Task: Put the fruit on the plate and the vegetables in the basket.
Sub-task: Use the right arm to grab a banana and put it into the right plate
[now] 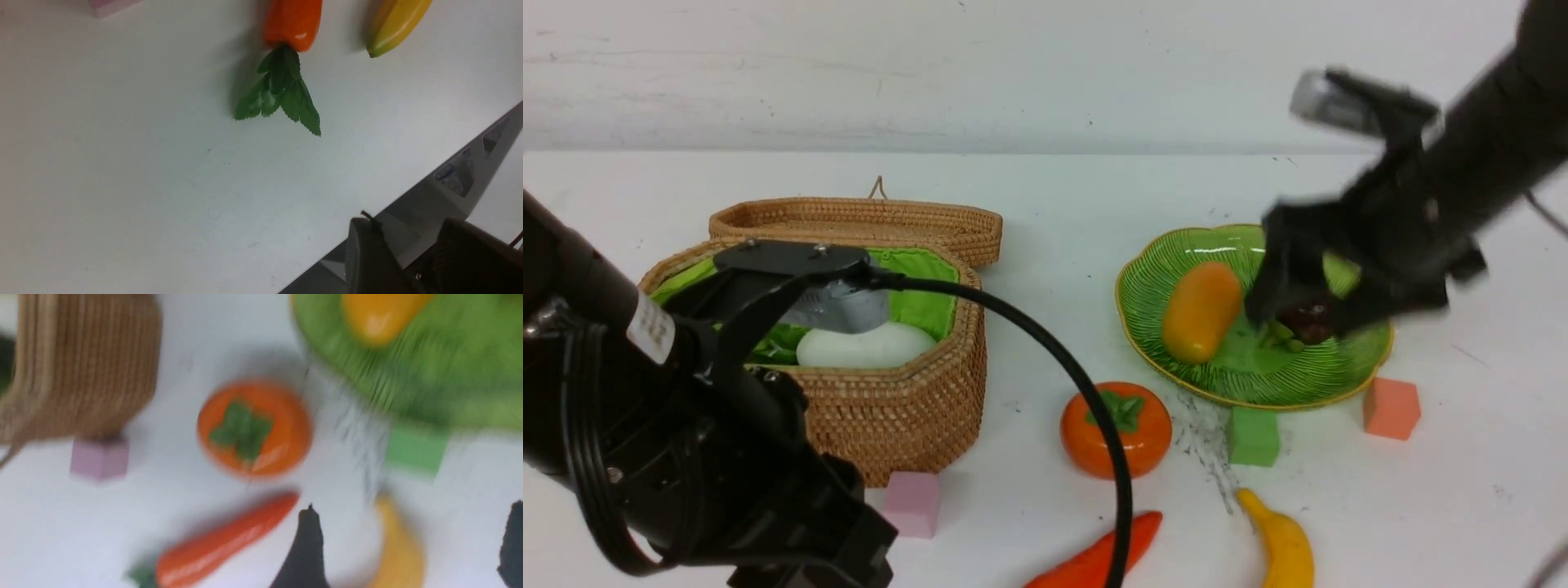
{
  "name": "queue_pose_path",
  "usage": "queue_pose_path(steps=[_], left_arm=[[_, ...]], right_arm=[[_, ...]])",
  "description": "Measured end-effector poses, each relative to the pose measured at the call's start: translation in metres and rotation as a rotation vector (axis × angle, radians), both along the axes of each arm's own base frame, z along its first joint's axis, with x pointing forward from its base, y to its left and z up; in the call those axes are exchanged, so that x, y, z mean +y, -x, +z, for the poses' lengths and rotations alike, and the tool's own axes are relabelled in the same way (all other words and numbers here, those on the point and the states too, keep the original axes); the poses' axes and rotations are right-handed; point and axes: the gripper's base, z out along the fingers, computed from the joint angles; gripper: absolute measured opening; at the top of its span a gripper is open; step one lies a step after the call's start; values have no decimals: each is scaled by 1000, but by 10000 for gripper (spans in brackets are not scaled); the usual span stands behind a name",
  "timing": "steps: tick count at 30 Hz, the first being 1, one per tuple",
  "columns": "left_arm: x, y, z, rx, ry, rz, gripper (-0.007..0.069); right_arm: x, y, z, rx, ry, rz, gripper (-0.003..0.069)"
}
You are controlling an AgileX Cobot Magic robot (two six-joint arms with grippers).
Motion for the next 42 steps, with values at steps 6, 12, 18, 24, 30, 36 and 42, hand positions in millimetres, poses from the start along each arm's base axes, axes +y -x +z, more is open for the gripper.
queue_pose_path(steps=[6,12,18,24,30,36,42], left_arm=[[0,0,0,0,0,0,239],[0,0,0,1,2,0,239],[0,0,0,3,4,0,239],[0,0,0,4,6,0,239],[-1,0,0,5,6,0,239],[-1,1,0,7,9,0,239],[-1,1,0,7,9,0,239]], right_arm=[[10,76,-64,77,-36,-146,584],[9,83,-110,89,-4,-214,584],[10,70,-153,70,148,-69,532],[10,80,-141,117,172,123,329],[-19,45,-49,-123,23,-85,332],[-74,-7,-1,-359,-161,-553,332],[-88,-48,-43,-373,-134,-665,332]])
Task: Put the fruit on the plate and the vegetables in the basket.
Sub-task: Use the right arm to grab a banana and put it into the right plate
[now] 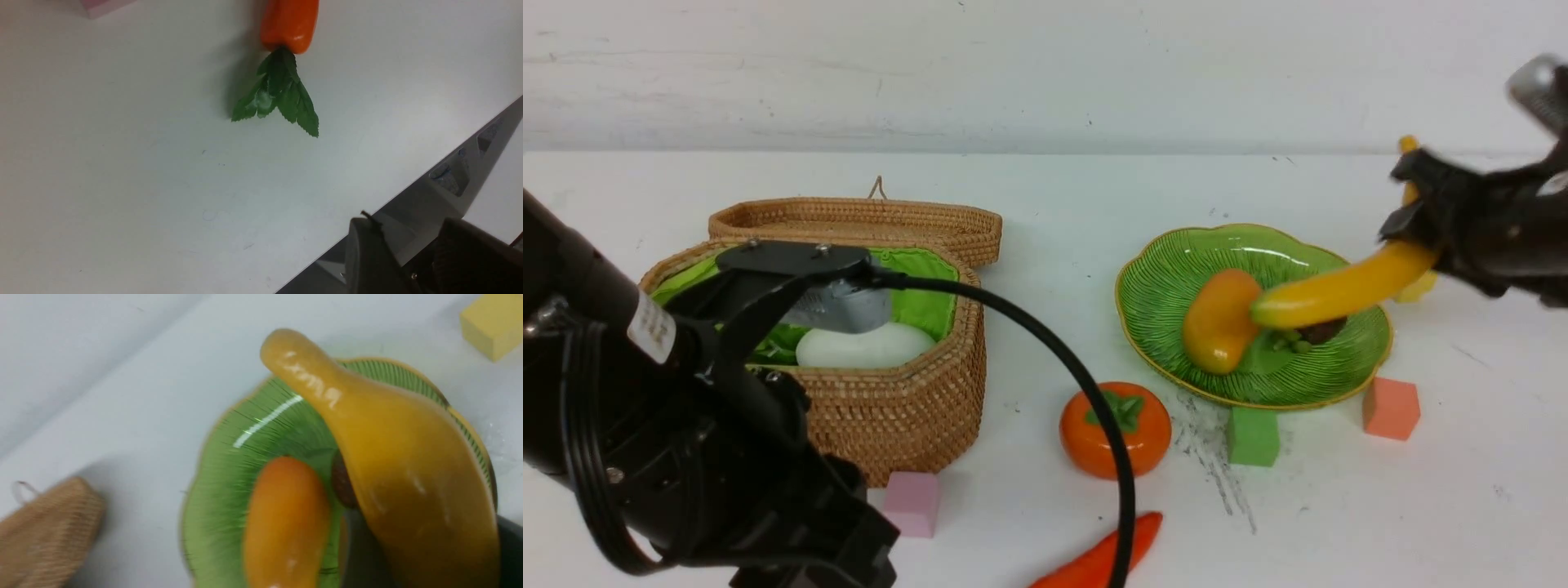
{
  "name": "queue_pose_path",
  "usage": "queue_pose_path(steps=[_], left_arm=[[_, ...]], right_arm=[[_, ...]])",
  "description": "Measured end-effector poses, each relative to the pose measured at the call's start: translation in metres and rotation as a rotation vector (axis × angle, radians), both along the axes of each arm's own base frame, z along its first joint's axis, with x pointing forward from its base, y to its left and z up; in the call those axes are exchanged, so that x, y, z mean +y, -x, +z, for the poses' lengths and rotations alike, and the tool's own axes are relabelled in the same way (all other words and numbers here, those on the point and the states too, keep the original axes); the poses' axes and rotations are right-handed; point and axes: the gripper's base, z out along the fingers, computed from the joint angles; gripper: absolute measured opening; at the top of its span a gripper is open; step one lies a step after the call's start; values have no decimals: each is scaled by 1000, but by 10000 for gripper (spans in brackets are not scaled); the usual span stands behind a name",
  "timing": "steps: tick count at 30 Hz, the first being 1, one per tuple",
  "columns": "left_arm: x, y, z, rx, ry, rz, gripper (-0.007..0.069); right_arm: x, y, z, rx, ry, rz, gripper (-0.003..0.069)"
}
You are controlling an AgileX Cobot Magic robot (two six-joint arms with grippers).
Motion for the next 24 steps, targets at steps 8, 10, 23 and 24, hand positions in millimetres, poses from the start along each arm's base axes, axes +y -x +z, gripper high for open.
queue_pose_path(steps=[8,10,23,24], left_arm=[[0,0,0,0,0,0,239],[0,0,0,0,0,0,239],[-3,2,1,21,34,0,239],[-3,2,1,22,36,0,239]], right_arm=[[0,-26,-51,98,75,41,332],[0,-30,-56,102,78,41,337],[1,-27,-33,36,108,65,669],[2,-24,-25,13,122,77,664]])
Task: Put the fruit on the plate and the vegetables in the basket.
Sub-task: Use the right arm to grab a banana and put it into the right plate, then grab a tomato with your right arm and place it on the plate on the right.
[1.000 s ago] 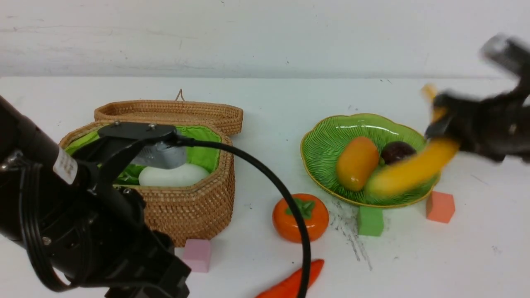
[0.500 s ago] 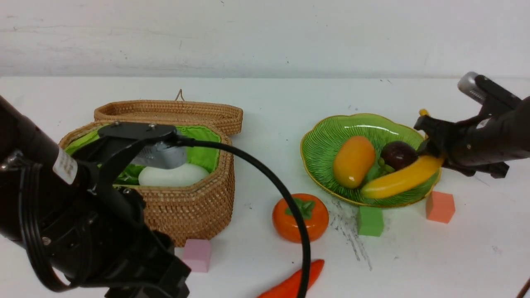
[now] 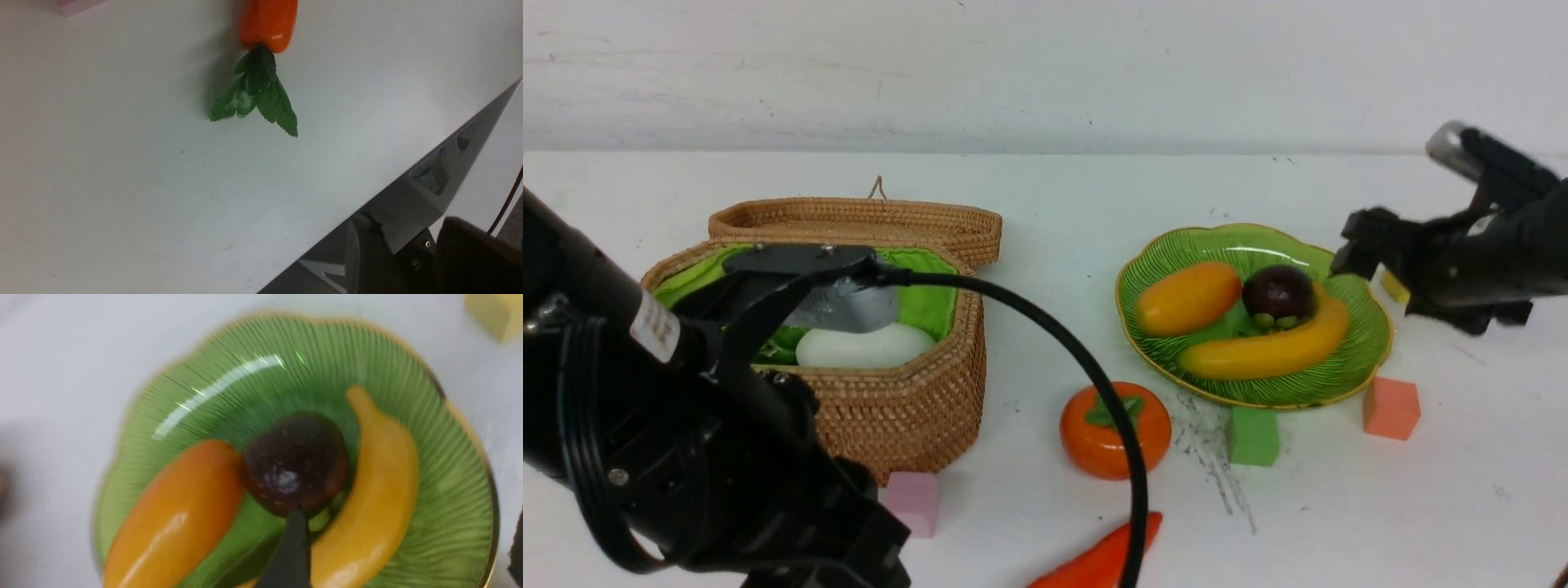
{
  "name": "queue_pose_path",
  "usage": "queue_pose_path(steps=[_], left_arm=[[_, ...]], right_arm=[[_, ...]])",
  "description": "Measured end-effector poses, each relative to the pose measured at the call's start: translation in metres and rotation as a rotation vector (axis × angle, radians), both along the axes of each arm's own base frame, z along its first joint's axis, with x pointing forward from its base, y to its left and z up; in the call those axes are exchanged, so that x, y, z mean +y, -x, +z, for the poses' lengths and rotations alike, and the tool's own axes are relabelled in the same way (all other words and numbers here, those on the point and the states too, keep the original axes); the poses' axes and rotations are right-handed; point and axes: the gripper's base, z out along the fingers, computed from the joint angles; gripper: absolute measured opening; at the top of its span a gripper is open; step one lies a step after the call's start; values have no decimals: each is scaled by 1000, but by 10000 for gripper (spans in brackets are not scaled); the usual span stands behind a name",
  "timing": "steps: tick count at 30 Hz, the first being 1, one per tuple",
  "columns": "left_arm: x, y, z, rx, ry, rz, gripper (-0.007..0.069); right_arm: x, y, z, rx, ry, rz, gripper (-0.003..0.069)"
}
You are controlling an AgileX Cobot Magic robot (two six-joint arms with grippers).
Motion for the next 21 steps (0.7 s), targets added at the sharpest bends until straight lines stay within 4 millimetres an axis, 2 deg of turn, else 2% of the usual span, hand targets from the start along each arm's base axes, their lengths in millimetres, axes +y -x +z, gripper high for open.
queue_pose_path(steps=[2,3,6,8,9,11,14,15,17,21], left_arm=[[0,0,0,0,0,0,239],[0,0,0,0,0,0,239],[0,0,0,0,0,0,239],[0,0,0,0,0,0,239],[0,0,0,0,0,0,239],[0,0,0,-1,-2,0,239],[1,0,0,-4,-3,0,239],[1,0,0,-4,-3,0,239],[3,1,2,-26,-19,0,239],[21,10,14,-117,-72,92,239]], right_arm=[[16,15,33,-90,103,129,631],[23,20,40,-103,132,176,624],[76,51,75,-91,236,487,596],[101,64,81,-45,247,613,594],[107,67,82,-32,245,639,594],[138,75,80,62,209,736,594],[164,66,67,178,161,766,594],[164,66,67,179,158,764,594],[174,52,53,251,141,759,594],[172,34,21,415,103,688,594]])
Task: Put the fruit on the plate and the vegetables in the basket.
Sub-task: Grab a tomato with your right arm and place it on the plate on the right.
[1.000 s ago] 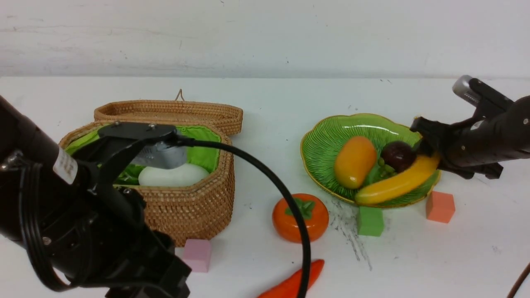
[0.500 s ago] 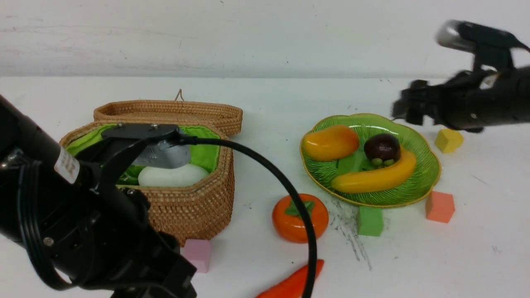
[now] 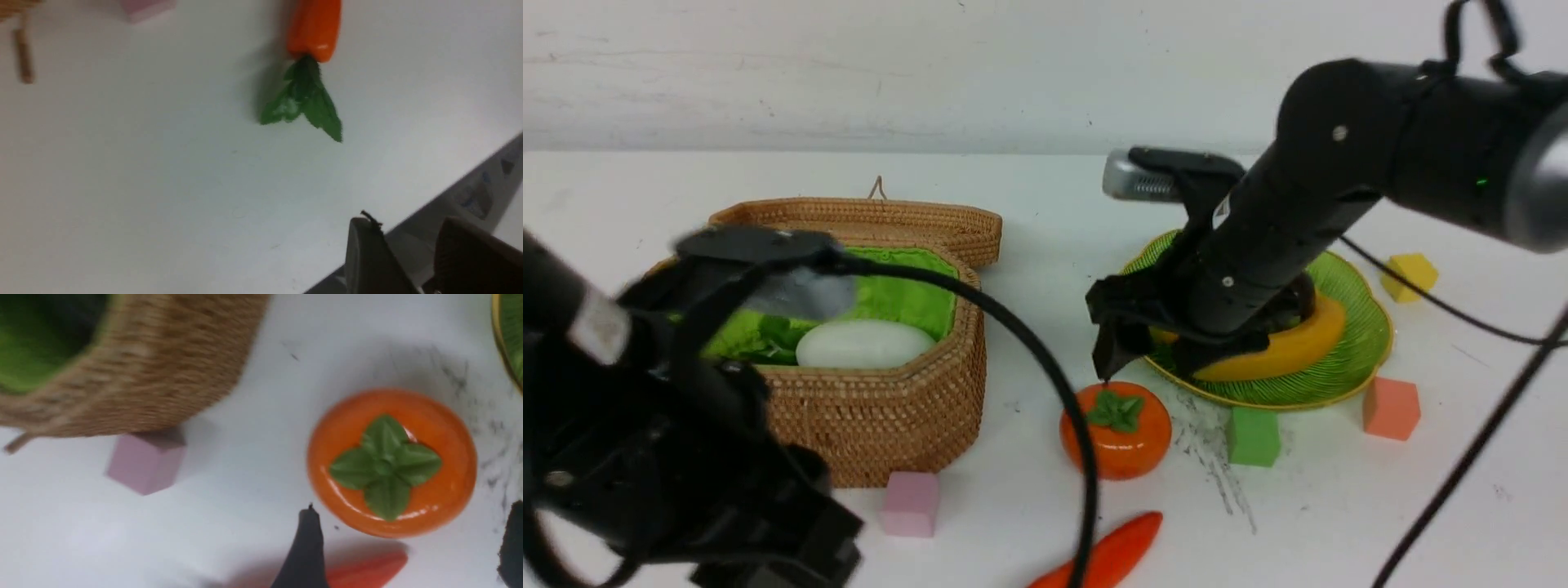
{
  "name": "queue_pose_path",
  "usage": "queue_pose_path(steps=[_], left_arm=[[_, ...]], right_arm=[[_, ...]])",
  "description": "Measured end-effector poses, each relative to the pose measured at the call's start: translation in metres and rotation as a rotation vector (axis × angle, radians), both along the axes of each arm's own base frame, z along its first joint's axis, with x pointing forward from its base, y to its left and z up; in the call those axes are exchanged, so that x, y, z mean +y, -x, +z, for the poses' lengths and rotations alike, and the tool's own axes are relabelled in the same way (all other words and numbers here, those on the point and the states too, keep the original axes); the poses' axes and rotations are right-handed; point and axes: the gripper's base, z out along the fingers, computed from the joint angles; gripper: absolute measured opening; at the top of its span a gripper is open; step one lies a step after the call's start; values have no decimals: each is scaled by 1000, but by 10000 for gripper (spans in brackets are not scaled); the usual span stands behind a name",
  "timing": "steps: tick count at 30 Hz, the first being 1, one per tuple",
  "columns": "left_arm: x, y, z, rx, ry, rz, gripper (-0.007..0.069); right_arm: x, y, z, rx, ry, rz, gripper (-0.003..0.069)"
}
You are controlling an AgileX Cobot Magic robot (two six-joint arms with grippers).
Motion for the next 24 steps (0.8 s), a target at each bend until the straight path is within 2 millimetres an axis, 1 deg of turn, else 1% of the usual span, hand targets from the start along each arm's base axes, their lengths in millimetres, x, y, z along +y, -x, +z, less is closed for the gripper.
queue_pose_path(steps=[3,4,5,6,7,10,13,15,20,24], left_arm=[[21,13,15,-112,-37,94,239],[25,16,18,-130,-40,117,239],[34,24,24,-176,-44,154,239],[34,24,24,-176,-44,154,239],[41,31,30,-215,-35,181,239],[51,43,38,-268,-8,213,239],[56,50,42,-289,10,221,239],[56,51,42,-294,13,221,239],[56,51,42,-294,13,221,239],[56,51,42,-293,13,222,239]], right_arm=[[-8,-9,-19,87,18,-66,594],[-9,-11,-22,101,16,-84,594],[-11,-15,-29,125,9,-113,593],[-11,-15,-31,128,8,-116,593],[-10,-19,-38,138,-2,-133,593],[-3,-27,-53,159,-53,-177,593],[2,-33,-71,181,-82,-214,593],[6,-37,-77,193,-119,-242,593],[10,-41,-83,210,-155,-267,588],[11,-41,-82,191,-156,-231,536]])
